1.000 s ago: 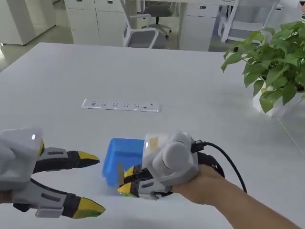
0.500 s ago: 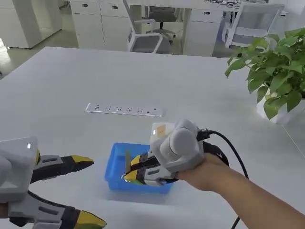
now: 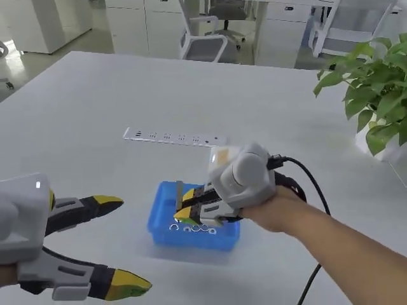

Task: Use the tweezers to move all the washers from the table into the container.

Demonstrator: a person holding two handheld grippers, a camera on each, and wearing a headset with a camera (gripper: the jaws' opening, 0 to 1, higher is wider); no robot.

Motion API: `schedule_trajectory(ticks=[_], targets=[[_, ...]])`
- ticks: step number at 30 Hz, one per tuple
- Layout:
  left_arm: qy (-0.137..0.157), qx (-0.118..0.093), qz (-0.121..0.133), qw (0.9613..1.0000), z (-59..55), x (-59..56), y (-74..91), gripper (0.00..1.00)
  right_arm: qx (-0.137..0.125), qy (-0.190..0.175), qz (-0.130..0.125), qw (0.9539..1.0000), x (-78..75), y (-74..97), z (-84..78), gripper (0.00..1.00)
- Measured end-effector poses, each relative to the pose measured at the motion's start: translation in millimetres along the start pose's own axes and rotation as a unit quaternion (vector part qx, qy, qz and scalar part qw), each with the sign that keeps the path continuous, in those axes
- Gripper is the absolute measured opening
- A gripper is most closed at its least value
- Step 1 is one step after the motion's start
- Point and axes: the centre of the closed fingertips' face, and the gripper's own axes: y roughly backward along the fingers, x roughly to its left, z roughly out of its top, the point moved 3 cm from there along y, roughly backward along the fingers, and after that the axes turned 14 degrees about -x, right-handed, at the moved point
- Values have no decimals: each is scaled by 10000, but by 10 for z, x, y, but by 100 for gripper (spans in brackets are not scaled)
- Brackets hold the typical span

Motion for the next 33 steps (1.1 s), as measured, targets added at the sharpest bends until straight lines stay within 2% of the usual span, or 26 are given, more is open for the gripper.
schedule_trajectory(ticks=[14, 21, 33], targets=[[70, -41, 138, 9999, -59, 0, 3, 99, -28, -18, 81, 10000, -176, -100, -157, 8], [84, -68, 165, 9998, -47, 13, 7, 99, 9, -56, 128, 9999, -236, -170, -267, 8], [60, -61, 173, 9998, -37, 90, -27, 97, 115, -74, 182, 9997, -272, -241, -433, 8]])
